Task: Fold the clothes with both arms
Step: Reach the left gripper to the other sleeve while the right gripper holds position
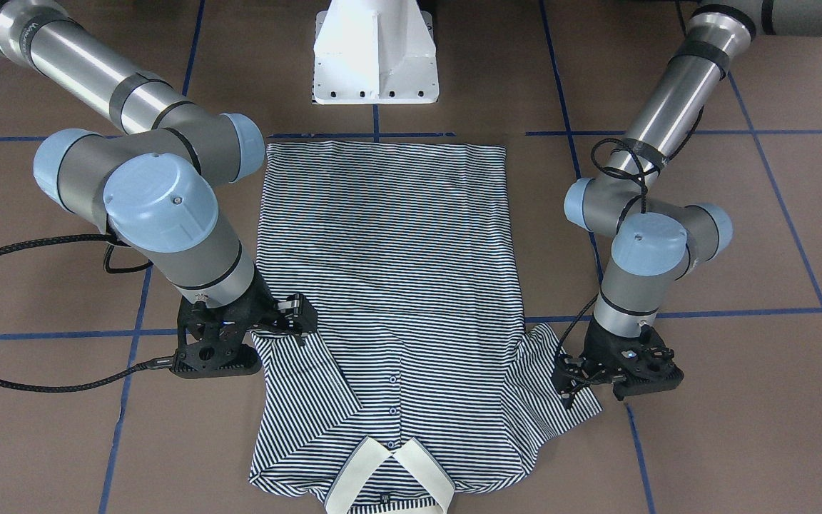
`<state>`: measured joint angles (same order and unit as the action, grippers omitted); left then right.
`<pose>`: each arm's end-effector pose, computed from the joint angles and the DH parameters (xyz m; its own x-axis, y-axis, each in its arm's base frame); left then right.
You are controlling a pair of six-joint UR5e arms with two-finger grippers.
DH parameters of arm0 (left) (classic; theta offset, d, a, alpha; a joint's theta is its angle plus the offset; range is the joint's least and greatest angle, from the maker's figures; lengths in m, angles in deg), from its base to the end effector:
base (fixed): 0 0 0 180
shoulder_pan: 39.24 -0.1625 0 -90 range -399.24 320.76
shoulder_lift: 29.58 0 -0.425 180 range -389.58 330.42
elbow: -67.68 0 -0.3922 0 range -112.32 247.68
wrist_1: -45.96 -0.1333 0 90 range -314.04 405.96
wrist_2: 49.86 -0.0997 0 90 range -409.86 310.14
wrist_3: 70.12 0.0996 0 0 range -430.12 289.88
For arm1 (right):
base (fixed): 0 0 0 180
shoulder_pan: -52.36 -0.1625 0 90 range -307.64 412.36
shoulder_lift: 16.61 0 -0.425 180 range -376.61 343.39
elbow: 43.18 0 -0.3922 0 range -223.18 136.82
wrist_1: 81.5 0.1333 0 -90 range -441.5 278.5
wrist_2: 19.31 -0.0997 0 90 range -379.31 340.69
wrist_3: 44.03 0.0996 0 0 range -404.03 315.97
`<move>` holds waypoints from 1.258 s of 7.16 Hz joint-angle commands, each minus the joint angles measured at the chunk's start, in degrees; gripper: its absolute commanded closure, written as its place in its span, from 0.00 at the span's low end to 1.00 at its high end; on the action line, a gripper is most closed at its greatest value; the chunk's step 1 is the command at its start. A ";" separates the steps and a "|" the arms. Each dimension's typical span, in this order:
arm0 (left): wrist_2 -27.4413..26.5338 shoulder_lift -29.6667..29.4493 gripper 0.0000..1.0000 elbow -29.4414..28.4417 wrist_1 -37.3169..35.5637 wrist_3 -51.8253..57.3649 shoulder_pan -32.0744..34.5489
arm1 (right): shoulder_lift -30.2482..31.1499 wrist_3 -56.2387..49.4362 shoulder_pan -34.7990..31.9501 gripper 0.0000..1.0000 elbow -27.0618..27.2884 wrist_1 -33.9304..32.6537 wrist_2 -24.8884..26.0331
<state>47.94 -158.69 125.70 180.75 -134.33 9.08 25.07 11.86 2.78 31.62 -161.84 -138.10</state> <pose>0.4401 -0.6745 0.4260 0.6603 -0.0934 -0.7452 0.4239 0.8654 0.2671 -0.4397 -0.6479 0.2272 0.6492 0.0043 0.7606 -0.1100 0.9900 0.0882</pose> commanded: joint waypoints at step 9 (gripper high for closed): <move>0.36 -2.20 1.00 1.02 -1.36 2.59 -0.25 | 1.13 -0.61 0.01 0.00 -0.27 0.28 0.32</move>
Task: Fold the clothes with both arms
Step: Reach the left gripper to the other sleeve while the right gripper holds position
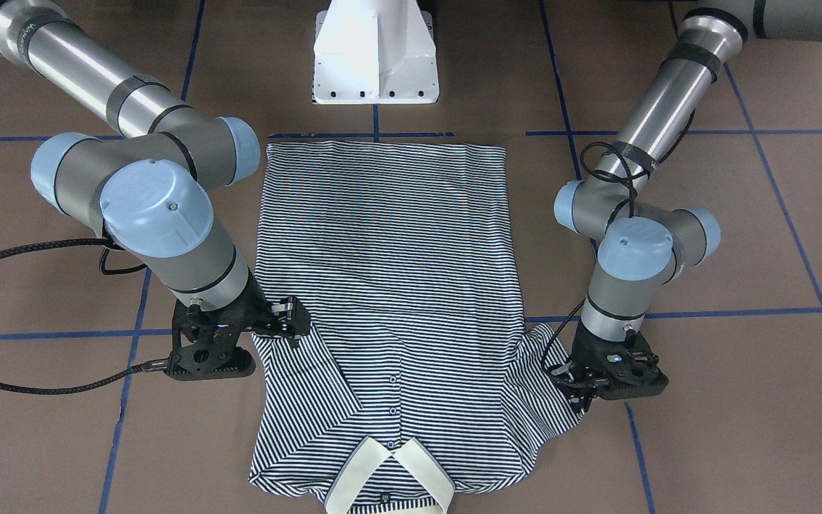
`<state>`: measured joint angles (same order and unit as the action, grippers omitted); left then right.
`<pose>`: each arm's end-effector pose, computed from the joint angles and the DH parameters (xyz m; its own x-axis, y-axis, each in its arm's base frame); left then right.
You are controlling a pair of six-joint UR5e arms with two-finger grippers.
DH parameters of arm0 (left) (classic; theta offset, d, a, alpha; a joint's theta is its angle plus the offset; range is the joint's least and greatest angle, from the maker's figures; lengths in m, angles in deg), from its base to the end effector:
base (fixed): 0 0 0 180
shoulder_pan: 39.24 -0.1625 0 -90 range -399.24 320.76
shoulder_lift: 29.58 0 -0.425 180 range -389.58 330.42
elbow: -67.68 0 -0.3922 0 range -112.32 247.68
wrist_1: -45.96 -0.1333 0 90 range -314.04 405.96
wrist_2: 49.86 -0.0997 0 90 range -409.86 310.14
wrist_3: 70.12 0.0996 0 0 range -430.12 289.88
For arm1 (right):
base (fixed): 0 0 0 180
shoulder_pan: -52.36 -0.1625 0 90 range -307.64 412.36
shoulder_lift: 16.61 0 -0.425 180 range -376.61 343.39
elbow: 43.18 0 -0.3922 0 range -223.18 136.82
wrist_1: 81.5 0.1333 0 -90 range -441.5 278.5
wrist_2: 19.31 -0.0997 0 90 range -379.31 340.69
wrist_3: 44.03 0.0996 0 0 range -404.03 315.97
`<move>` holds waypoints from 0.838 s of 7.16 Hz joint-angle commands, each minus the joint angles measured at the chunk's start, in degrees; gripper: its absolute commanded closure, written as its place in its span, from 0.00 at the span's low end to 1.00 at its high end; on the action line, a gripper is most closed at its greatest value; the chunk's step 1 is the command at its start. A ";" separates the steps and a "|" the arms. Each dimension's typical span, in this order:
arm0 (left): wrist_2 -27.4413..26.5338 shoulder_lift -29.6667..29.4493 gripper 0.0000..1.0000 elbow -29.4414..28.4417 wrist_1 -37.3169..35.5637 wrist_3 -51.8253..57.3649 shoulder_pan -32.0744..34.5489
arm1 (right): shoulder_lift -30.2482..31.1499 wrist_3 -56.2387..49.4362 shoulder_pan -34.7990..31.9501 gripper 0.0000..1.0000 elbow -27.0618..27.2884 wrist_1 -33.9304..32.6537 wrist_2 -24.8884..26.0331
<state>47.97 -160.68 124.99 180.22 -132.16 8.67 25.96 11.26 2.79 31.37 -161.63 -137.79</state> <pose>0.4516 -0.6786 0.4060 0.6697 -0.0484 -0.7411 0.3946 0.8685 0.2998 -0.4395 -0.6481 0.2410 0.6606 0.0036 0.7507 -0.1053 0.9905 0.0879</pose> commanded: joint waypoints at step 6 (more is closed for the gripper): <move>-3.96 -16.03 1.00 -0.97 -17.02 -18.71 -7.82 | 3.57 -0.54 0.00 0.00 -0.02 5.95 -0.08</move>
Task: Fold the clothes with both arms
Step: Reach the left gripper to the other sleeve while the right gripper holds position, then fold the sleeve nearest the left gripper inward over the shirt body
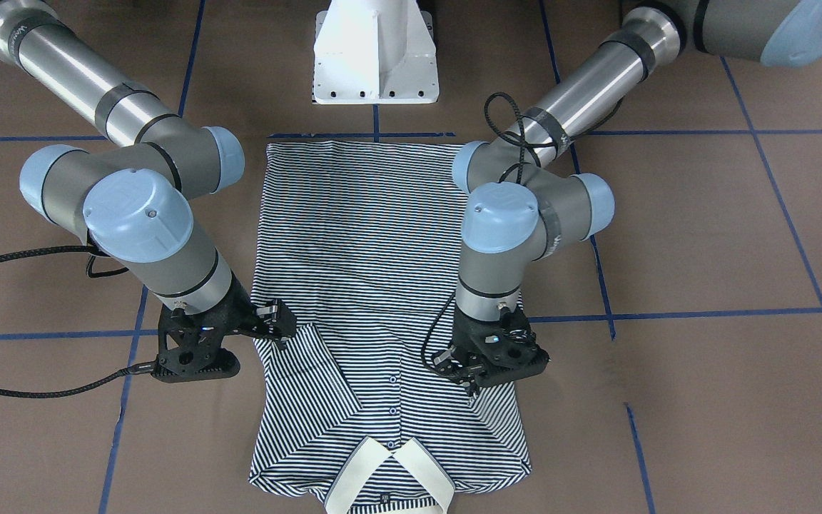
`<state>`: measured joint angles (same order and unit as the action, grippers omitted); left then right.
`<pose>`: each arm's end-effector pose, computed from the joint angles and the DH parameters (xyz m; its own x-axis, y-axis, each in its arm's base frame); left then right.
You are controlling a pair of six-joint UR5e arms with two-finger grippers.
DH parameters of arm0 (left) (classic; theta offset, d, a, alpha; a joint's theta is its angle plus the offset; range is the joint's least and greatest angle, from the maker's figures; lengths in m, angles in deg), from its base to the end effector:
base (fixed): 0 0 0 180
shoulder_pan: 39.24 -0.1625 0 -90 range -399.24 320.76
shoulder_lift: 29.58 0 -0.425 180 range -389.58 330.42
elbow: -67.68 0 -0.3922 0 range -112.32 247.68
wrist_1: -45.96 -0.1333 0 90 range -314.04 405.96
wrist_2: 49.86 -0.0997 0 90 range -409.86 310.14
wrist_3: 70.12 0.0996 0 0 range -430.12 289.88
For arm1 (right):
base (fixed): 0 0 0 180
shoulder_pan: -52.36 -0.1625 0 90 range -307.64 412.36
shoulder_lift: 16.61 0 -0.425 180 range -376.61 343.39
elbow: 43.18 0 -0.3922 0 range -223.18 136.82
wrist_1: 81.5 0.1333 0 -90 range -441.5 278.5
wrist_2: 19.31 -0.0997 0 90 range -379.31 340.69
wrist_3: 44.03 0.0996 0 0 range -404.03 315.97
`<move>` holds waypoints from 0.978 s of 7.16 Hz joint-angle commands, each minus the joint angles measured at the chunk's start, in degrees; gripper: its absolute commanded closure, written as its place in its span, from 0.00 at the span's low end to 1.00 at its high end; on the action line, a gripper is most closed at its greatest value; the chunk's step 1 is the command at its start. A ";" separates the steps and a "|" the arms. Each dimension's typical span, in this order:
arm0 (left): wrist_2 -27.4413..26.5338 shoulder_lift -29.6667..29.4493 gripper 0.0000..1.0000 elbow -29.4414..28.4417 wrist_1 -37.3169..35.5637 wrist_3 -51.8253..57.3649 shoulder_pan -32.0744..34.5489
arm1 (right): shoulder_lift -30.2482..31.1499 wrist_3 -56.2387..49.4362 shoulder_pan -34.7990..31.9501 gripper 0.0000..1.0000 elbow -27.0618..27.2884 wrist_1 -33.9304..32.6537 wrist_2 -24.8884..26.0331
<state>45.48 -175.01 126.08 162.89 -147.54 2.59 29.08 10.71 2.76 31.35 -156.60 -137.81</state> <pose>0.5496 -0.6584 0.2307 0.5930 -0.2397 -0.7687 0.4930 0.8629 0.1112 -0.4357 -0.6442 0.2717 0.6453 -0.0246 0.7636 -0.1016 0.9878 0.1176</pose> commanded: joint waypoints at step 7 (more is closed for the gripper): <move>-2.71 0.75 0.00 -4.09 6.46 2.52 2.19 | 0.28 0.19 0.03 0.00 0.00 0.93 0.03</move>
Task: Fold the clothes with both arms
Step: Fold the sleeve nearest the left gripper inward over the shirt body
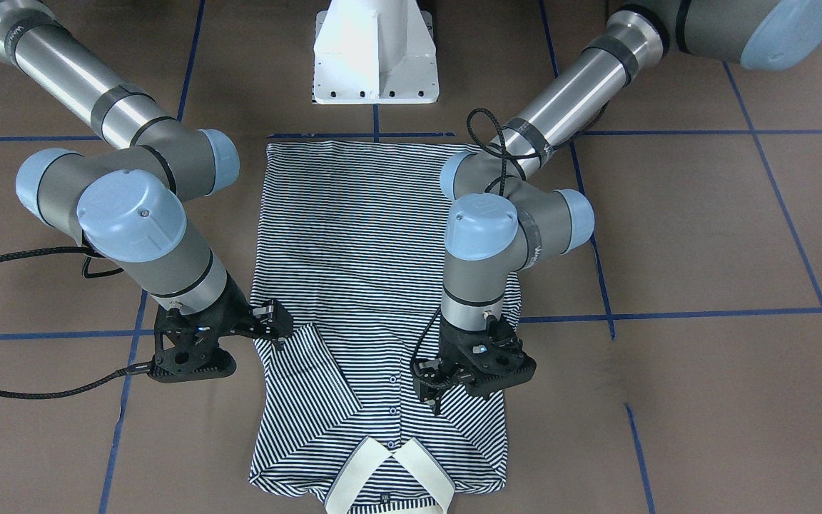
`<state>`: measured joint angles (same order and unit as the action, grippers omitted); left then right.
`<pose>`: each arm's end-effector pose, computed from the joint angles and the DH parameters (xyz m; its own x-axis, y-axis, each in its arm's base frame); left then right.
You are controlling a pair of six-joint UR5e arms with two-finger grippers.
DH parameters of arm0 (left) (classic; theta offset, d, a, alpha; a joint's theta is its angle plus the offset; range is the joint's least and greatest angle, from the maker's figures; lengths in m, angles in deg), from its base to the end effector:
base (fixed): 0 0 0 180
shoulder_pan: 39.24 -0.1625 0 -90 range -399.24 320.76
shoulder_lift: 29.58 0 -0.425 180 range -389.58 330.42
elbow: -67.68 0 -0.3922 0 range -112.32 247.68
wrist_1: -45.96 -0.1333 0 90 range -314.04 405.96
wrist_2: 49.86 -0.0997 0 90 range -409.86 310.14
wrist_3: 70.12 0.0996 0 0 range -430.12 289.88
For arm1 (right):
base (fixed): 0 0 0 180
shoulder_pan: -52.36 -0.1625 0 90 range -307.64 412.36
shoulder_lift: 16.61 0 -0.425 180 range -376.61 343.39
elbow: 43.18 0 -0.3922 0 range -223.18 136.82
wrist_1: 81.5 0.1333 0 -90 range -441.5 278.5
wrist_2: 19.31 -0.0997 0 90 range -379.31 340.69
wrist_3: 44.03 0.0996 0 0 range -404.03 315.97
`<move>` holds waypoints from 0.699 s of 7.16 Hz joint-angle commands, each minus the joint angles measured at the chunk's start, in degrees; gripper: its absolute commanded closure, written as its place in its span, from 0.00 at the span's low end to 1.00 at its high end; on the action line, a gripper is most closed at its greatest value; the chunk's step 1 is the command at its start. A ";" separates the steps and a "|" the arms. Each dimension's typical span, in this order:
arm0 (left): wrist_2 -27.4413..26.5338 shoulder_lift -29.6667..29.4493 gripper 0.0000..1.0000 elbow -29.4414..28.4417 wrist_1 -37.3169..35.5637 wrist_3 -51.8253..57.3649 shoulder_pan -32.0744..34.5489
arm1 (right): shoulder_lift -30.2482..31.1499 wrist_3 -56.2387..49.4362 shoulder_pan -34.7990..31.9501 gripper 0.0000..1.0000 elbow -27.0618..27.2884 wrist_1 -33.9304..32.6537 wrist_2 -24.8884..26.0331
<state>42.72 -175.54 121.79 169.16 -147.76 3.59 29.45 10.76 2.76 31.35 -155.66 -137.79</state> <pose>0.5431 -0.6791 0.2454 0.5681 -0.2351 -0.7886 0.5437 0.8266 0.1453 -0.4351 -0.6437 0.2746 0.6404 -0.0295 0.7675 -0.1031 0.9869 0.1240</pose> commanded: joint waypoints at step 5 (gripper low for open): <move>4.88 7.52 0.00 7.51 -0.50 2.40 -0.98 | 0.00 -0.04 0.12 0.00 0.00 -0.11 0.00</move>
<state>46.25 -168.57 128.54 168.92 -145.16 3.90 29.43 10.74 2.87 31.35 -155.70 -137.79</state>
